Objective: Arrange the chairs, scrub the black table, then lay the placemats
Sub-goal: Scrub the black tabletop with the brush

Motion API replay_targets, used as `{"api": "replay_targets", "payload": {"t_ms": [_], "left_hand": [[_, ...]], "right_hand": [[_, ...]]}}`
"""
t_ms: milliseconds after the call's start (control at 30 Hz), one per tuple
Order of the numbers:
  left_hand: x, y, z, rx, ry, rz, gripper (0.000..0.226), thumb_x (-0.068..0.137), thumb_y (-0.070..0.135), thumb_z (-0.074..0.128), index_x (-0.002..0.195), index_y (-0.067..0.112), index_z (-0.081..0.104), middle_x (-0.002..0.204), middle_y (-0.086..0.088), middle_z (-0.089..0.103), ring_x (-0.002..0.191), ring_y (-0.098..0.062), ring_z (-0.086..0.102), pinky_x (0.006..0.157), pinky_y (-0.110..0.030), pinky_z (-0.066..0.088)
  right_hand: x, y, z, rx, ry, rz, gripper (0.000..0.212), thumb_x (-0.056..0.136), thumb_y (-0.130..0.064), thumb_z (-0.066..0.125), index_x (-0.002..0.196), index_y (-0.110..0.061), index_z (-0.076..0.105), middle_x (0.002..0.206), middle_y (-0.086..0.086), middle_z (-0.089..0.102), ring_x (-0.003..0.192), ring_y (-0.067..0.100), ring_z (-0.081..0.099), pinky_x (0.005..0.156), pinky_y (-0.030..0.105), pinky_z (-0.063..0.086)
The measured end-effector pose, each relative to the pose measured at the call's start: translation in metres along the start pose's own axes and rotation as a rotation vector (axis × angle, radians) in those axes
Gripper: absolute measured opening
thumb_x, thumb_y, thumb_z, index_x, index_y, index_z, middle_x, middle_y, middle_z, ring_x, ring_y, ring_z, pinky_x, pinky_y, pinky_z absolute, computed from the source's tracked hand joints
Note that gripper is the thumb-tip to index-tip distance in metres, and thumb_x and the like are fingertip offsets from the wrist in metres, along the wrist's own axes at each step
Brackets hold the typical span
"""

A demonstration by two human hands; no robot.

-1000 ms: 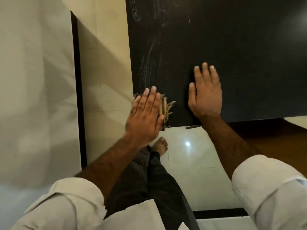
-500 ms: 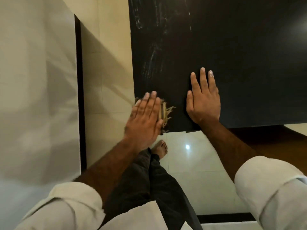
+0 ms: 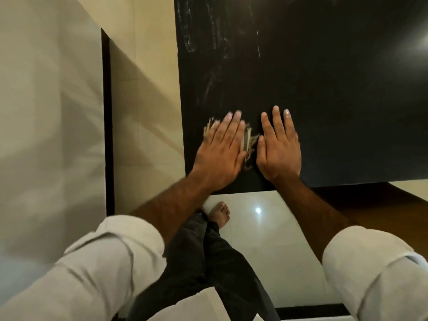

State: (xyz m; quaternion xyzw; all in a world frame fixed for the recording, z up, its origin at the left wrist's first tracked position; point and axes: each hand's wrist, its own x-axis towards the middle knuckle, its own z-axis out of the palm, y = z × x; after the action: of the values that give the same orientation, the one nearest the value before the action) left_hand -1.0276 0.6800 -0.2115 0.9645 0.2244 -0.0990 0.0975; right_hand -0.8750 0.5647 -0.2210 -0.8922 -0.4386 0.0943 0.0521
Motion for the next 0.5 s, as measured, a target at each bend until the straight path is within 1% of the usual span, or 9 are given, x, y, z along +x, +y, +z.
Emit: {"api": "replay_targets", "payload": {"t_ms": [100, 167, 233, 300, 367, 433, 500], "left_hand": [[-0.028, -0.027, 0.000, -0.025, -0.056, -0.050, 0.078, 0.115, 0.050, 0.020, 0.175, 0.008, -0.006, 0.184, -0.013, -0.017, 0.171, -0.029, -0.014, 0.138, -0.053, 0.008], [-0.014, -0.055, -0.007, -0.016, -0.058, -0.100, 0.078, 0.115, 0.051, 0.018, 0.175, 0.009, -0.008, 0.183, -0.013, -0.019, 0.170, -0.029, -0.016, 0.139, -0.052, 0.004], [0.022, -0.084, -0.018, -0.013, -0.035, -0.169, 0.077, 0.114, 0.051, 0.016, 0.175, 0.009, -0.007, 0.183, -0.013, -0.018, 0.170, -0.030, -0.015, 0.139, -0.052, 0.004], [0.072, -0.106, -0.033, -0.027, 0.012, -0.251, 0.078, 0.113, 0.051, 0.016, 0.175, 0.008, -0.002, 0.184, -0.014, -0.012, 0.171, -0.031, -0.011, 0.139, -0.052, 0.004], [0.118, -0.112, -0.046, -0.027, 0.050, -0.297, 0.078, 0.113, 0.050, 0.017, 0.175, 0.006, 0.003, 0.184, -0.016, -0.006, 0.171, -0.032, -0.006, 0.139, -0.052, 0.004], [0.148, -0.101, -0.050, 0.006, 0.078, -0.255, 0.078, 0.113, 0.050, 0.017, 0.175, 0.004, 0.004, 0.184, -0.018, -0.004, 0.171, -0.033, -0.004, 0.139, -0.053, 0.005], [0.156, -0.079, -0.050, 0.019, 0.084, -0.132, 0.078, 0.113, 0.050, 0.017, 0.175, 0.004, 0.004, 0.184, -0.019, -0.004, 0.171, -0.035, -0.002, 0.138, -0.055, 0.010]], "right_hand": [[0.001, -0.002, -0.003, 0.002, -0.003, 0.011, 0.064, 0.114, -0.039, 0.038, 0.175, -0.022, 0.027, 0.185, 0.006, 0.012, 0.172, 0.030, 0.005, 0.130, 0.056, 0.031], [0.003, -0.002, -0.004, -0.002, -0.011, 0.013, 0.064, 0.114, -0.039, 0.039, 0.175, -0.022, 0.027, 0.185, 0.007, 0.012, 0.172, 0.030, 0.005, 0.129, 0.056, 0.033], [0.005, -0.002, -0.003, -0.013, -0.029, 0.017, 0.065, 0.114, -0.040, 0.039, 0.175, -0.022, 0.026, 0.185, 0.007, 0.011, 0.172, 0.030, 0.005, 0.129, 0.056, 0.033], [0.007, 0.000, -0.002, -0.016, -0.052, 0.030, 0.066, 0.114, -0.042, 0.039, 0.175, -0.024, 0.024, 0.186, 0.006, 0.009, 0.172, 0.030, 0.003, 0.129, 0.057, 0.032], [0.008, 0.001, 0.000, -0.019, -0.056, 0.036, 0.066, 0.114, -0.043, 0.038, 0.175, -0.024, 0.024, 0.186, 0.005, 0.008, 0.172, 0.030, 0.004, 0.129, 0.058, 0.032], [0.009, 0.002, 0.001, -0.019, -0.047, 0.038, 0.066, 0.113, -0.043, 0.036, 0.175, -0.024, 0.025, 0.186, 0.005, 0.009, 0.172, 0.030, 0.005, 0.129, 0.057, 0.033], [0.008, 0.001, 0.002, -0.017, -0.044, 0.055, 0.068, 0.112, -0.044, 0.035, 0.176, -0.022, 0.024, 0.186, 0.004, 0.009, 0.172, 0.029, 0.004, 0.129, 0.056, 0.031]]}}
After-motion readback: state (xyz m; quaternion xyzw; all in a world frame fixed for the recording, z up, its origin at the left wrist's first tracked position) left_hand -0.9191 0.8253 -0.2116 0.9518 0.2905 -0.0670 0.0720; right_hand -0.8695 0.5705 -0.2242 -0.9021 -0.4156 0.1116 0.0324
